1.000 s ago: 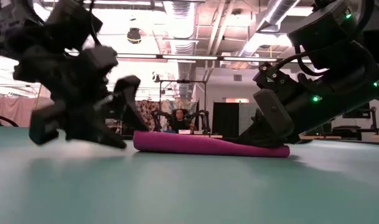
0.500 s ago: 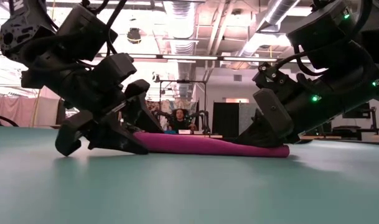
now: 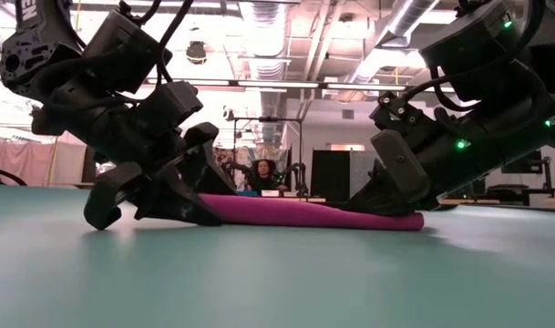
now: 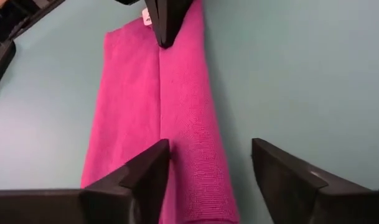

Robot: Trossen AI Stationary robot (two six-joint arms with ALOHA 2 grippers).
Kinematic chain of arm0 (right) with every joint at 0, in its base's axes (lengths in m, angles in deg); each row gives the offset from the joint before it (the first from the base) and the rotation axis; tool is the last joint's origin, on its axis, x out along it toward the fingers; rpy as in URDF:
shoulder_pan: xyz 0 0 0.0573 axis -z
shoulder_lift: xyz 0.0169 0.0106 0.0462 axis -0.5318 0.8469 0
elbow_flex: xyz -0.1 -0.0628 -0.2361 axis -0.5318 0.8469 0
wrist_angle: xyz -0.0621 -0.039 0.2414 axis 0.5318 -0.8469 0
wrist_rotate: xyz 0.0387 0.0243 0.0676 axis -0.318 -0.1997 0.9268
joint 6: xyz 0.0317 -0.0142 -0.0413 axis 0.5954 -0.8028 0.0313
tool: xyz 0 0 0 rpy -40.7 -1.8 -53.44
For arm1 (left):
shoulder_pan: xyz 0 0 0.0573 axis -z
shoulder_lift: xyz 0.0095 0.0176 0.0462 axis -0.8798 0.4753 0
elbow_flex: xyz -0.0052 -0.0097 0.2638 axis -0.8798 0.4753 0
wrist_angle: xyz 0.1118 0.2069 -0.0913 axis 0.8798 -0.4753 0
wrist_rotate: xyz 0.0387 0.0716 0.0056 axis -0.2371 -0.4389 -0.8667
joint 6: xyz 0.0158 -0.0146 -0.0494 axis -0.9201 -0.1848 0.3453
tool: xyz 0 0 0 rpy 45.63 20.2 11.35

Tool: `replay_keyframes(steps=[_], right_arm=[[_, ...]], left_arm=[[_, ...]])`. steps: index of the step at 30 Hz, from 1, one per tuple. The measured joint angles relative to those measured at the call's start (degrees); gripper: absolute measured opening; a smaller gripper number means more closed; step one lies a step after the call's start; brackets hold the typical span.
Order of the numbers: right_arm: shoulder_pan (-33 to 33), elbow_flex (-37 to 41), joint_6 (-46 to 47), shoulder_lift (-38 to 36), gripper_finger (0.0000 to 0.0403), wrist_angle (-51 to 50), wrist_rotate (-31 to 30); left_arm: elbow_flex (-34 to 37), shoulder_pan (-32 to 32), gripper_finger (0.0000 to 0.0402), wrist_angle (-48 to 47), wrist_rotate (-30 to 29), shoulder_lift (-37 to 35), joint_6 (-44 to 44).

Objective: Roll towel into tight, uniform cylinder
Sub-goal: Roll the pink towel

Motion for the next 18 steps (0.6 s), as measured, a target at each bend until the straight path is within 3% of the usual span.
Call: replay_keyframes(steps=[12,18], right_arm=[[0.0,0.0,0.0,0.0,0.0008,0.0,0.0],[-0.4,0.0,0.0,0.0,0.0008,1.2,0.9]], left_arm=[[1.6,-2.6,0.0021,1.8,3.0,0.2,0.3],[1.9,-2.7,0.0007,0.9,3.7,0.0,5.0]])
